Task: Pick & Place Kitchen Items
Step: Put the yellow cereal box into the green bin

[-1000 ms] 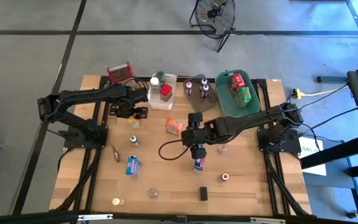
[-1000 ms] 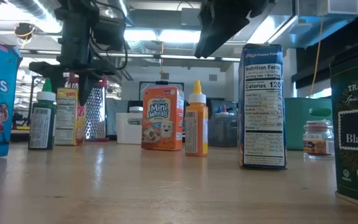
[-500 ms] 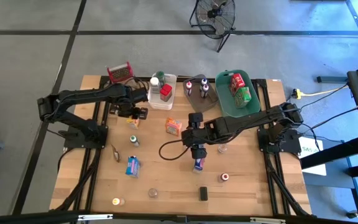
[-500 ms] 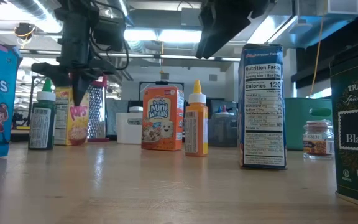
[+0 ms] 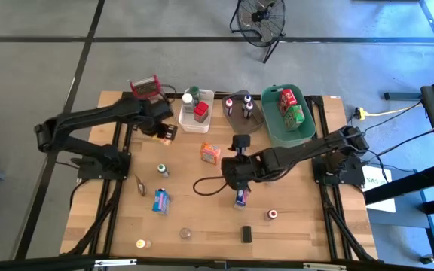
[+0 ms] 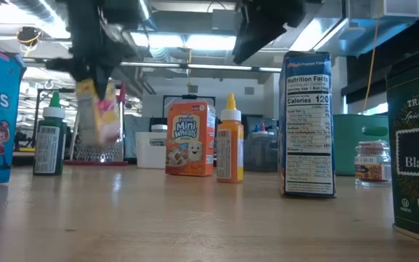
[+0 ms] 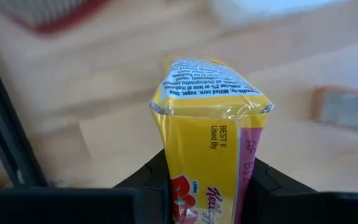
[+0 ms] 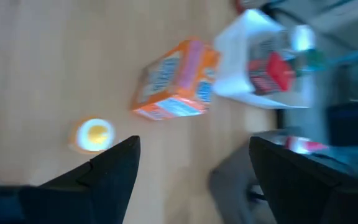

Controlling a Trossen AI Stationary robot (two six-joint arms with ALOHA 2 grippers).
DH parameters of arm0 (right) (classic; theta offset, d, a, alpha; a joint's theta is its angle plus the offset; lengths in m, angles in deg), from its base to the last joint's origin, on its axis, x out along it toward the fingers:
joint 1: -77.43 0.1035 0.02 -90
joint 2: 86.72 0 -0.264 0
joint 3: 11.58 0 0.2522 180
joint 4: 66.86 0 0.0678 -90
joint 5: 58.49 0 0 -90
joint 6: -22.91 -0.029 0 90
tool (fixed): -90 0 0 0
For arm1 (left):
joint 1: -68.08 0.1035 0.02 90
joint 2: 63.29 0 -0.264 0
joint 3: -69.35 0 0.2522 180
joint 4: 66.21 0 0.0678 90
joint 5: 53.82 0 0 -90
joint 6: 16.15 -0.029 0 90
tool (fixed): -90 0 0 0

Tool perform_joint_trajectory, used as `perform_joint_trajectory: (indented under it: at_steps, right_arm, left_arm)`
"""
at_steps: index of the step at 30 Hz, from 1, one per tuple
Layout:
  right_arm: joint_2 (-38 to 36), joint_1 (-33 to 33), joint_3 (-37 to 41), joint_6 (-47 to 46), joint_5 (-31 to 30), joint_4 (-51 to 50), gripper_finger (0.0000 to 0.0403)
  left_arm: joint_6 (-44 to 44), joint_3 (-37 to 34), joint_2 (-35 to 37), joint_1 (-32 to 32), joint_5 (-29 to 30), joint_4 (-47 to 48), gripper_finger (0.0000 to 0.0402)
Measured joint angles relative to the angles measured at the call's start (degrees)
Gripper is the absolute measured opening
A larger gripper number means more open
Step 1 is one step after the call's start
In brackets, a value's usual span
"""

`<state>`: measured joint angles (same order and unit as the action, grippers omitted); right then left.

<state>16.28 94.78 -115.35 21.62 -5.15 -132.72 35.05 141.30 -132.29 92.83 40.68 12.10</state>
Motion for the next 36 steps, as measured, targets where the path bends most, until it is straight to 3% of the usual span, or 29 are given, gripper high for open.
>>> perform_joint_trajectory:
  at_steps: [4, 9, 16, 24, 28, 36]
  right_arm:
    - [0.0, 2.04, 0.0, -0.19, -5.26, -0.7, 0.0305]
    - [0.0, 3.82, 0.0, -0.28, -5.01, 0.44, 0.0305]
    - [0.0, 4.78, 0.0, -1.3, -0.7, 4.0, 0.0305]
    - [0.02, 4.82, -0.02, -2.82, -0.38, 8.25, 0.0305]
    - [0.02, 4.61, -0.02, -1.79, 6.86, 8.15, 0.0305]
    - [0.02, 3.93, -0.02, -2.76, 13.63, 9.49, 0.0305]
  left_arm:
    - [-3.94, 4.99, 3.38, -1.49, 4.82, -0.24, 0.01]
    - [-11.61, 10.29, 7.49, -5.54, 10.07, -2.94, 0.0101]
    - [-20.57, 11.43, 11.49, -12.74, 10.88, -8.71, 0.0101]
    - [-25.42, 11.43, 10.93, -19.72, 11.39, -9.75, 0.0102]
    - [-27.53, 11.43, 9.74, -22.28, 12.41, -12.85, 0.0102]
    - [-32.34, 11.43, 9.0, -24.21, 10.8, -16.44, 0.0102]
